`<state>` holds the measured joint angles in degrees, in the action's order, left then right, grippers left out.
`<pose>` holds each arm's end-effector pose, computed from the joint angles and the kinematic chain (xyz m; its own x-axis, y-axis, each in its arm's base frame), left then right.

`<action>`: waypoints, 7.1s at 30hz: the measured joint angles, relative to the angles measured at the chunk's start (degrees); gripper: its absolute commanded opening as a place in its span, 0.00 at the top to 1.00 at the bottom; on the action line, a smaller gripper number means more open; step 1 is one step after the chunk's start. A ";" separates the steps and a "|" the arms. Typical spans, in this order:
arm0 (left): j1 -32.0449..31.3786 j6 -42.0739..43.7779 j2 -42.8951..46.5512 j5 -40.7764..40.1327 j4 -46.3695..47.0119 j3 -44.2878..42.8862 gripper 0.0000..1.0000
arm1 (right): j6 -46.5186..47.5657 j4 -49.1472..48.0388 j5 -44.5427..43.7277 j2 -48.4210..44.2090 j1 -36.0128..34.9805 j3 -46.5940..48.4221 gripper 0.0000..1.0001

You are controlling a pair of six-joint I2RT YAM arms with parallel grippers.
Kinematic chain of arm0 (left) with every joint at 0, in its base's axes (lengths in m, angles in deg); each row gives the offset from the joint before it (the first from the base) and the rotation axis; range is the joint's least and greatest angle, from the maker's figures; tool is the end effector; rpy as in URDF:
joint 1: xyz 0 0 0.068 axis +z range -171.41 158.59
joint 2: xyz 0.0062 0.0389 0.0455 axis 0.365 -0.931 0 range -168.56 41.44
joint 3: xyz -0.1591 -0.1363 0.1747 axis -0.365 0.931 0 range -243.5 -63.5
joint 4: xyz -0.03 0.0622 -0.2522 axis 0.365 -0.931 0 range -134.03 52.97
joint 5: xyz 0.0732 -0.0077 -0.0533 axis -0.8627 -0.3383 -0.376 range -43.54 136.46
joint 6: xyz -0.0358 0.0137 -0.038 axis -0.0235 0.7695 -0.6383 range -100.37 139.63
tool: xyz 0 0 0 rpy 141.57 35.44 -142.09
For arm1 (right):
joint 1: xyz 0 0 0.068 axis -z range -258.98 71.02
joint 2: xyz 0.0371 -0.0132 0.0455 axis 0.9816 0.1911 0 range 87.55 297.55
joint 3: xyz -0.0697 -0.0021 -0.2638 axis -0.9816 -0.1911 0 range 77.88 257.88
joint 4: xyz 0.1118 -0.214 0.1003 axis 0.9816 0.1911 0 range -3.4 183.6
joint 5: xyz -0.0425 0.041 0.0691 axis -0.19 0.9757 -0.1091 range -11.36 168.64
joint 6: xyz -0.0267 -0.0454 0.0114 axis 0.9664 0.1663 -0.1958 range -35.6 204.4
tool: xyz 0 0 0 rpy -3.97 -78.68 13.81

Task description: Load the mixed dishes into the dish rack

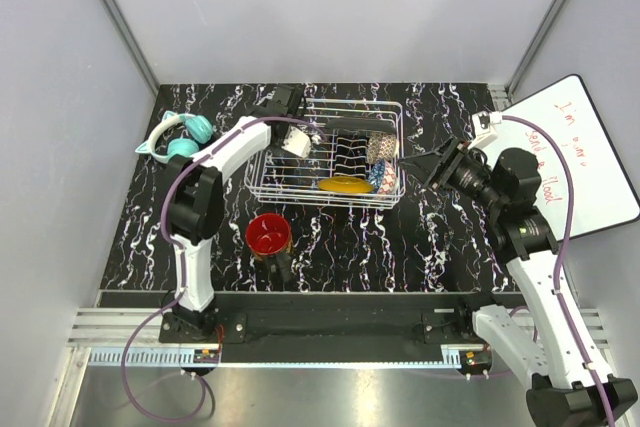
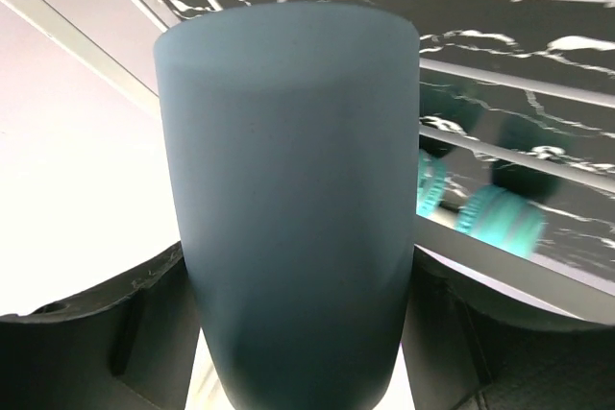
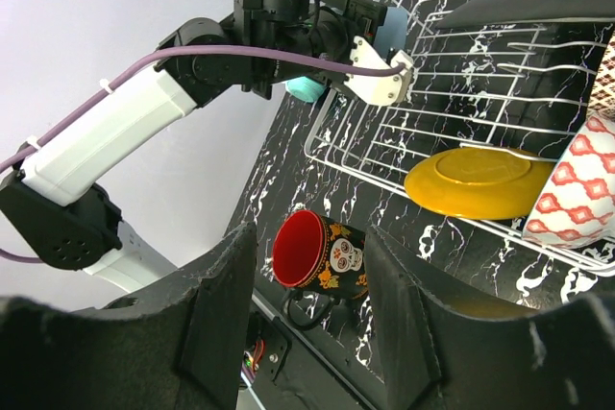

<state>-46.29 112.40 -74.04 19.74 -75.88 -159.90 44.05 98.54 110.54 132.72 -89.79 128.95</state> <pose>0.4067 -0.1709 0.2387 0.1962 0.8925 0.4063 0.7602 -0.4001 0.5119 0.1683 0.0513 0.3747 -0.5162 0.4612 -0.7217 -0.4477 0.5731 0.6864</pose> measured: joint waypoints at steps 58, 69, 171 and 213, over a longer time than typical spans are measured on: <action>-2.67 22.12 -6.93 -9.86 28.24 9.79 0.01 | -1.03 0.02 -2.49 -2.08 0.00 -1.62 0.40; -2.36 17.84 -4.96 -6.38 21.27 6.78 0.01 | -0.48 0.61 -2.34 -2.14 0.00 -1.62 0.35; 3.96 -22.69 -14.80 34.16 -38.53 -33.51 0.39 | 8.20 14.51 -5.33 0.76 0.00 -1.29 0.39; 5.05 -20.79 -3.67 38.32 -37.99 -18.05 0.39 | 10.49 17.97 -8.85 1.92 0.00 -4.11 0.40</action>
<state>-41.25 91.62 -77.71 58.06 -113.87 -177.95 54.54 116.51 101.69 134.64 -89.79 124.84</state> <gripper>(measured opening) 0.611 0.605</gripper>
